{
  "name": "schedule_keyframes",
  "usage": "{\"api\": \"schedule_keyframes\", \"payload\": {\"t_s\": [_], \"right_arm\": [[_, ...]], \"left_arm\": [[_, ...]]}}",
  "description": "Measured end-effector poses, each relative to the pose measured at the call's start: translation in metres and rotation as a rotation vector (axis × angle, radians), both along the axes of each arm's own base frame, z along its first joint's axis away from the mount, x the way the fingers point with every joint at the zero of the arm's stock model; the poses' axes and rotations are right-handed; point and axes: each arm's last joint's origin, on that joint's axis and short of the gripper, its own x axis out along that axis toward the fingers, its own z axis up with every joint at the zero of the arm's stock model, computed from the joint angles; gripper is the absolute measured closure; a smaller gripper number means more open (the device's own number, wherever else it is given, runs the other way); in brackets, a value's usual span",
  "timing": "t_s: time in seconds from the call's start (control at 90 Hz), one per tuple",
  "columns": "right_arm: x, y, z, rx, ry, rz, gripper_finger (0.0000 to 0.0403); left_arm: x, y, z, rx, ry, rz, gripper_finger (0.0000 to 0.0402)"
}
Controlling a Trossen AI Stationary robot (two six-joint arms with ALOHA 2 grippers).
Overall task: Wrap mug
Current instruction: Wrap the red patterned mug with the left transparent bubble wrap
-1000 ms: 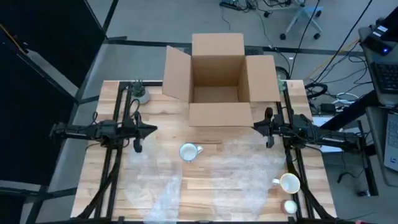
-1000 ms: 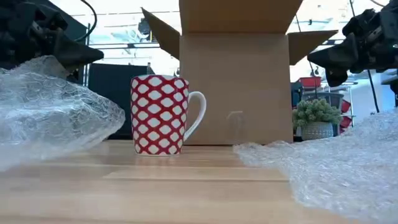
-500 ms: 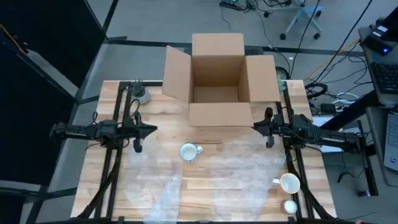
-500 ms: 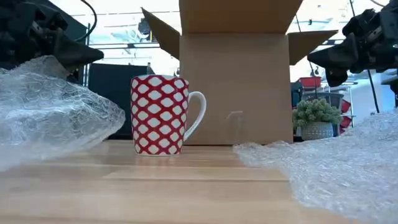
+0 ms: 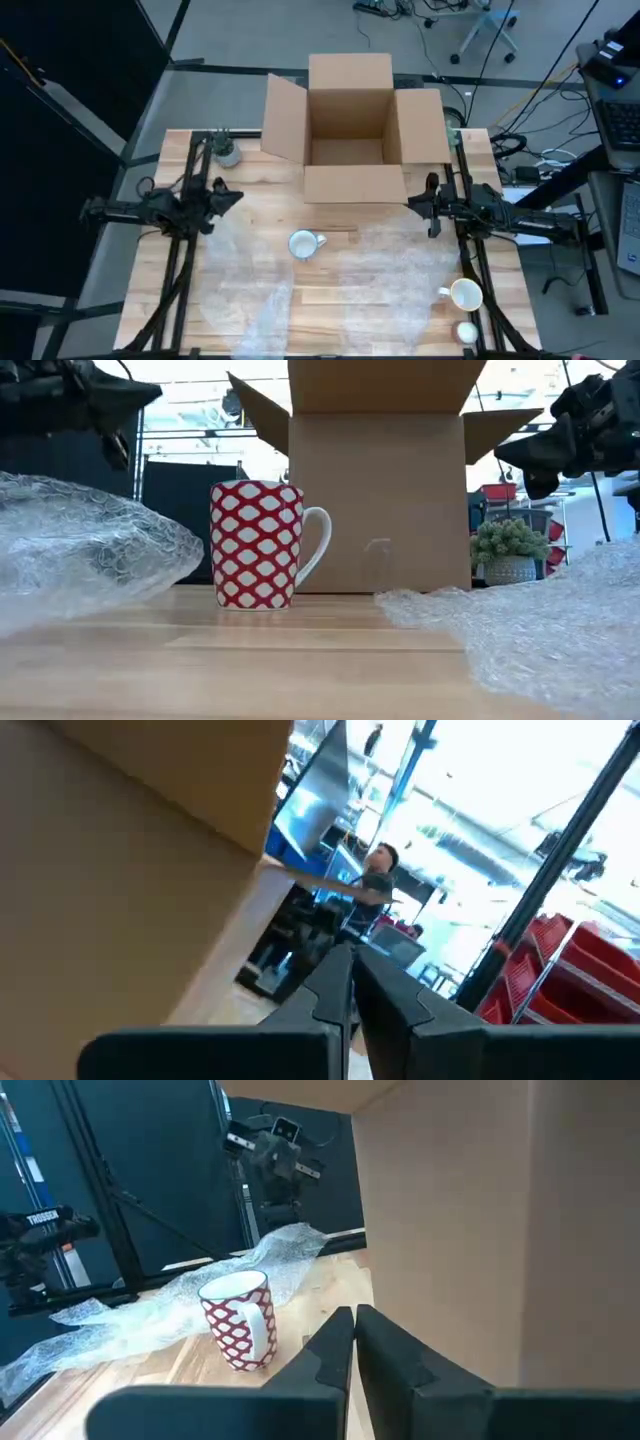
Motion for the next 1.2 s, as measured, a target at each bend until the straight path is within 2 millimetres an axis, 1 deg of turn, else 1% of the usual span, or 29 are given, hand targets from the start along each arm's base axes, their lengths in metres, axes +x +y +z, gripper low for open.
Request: {"api": "schedule_keyframes", "payload": {"t_s": [0.067,0.133,0.2,0.322,0.411,0.467,0.533,0.622,0.689,0.744,0.833,0.944,1.067,1.2], "right_arm": [[0.000,0.000,0.000,0.000,0.000,0.000,0.0399],[0.000,0.000,0.000,0.000,0.000,0.000,0.0399],[0.000,0.000,0.000,0.000,0.000,0.000,0.0399],[0.000,0.000,0.000,0.000,0.000,0.000,0.0399],[0.000,0.000,0.000,0.000,0.000,0.000,0.0399],[0.000,0.000,0.000,0.000,0.000,0.000,0.0399],[0.000,0.000,0.000,0.000,0.000,-0.001,0.0399],[0.000,0.000,0.000,0.000,0.000,0.000,0.0399],[0.000,0.000,0.000,0.000,0.000,0.000,0.0399],[0.000,0.000,0.000,0.000,0.000,-0.001,0.0399],[0.000,0.000,0.000,0.000,0.000,0.000,0.0399],[0.000,0.000,0.000,0.000,0.000,0.000,0.0399],[0.000,0.000,0.000,0.000,0.000,0.000,0.0399],[0.000,0.000,0.000,0.000,0.000,0.000,0.0399]], "left_arm": [[-0.006,-0.002,0.021,0.087,0.012,-0.051,0.0401],[-0.010,-0.003,0.039,0.124,0.110,-0.068,0.0401],[-0.010,-0.004,0.053,0.131,0.268,-0.086,0.0401],[0.000,-0.011,0.079,0.113,0.548,-0.173,0.0401],[0.011,-0.019,0.088,0.048,0.791,-0.260,0.0401],[0.019,-0.024,0.087,0.004,0.967,-0.294,0.0401],[0.027,-0.031,0.079,-0.056,1.181,-0.309,0.0401],[0.035,-0.040,0.060,-0.138,1.434,-0.312,0.0401],[0.040,-0.046,0.044,-0.166,1.587,-0.311,0.0401],[0.043,-0.051,0.031,-0.153,1.674,-0.312,0.0401],[0.048,-0.054,0.010,-0.131,1.754,-0.286,0.0401],[0.051,-0.053,-0.014,-0.129,1.776,-0.241,0.0401],[0.051,-0.046,-0.039,-0.188,1.809,-0.100,0.0401],[0.054,-0.035,-0.057,-0.224,1.844,-0.019,0.0401]]}}
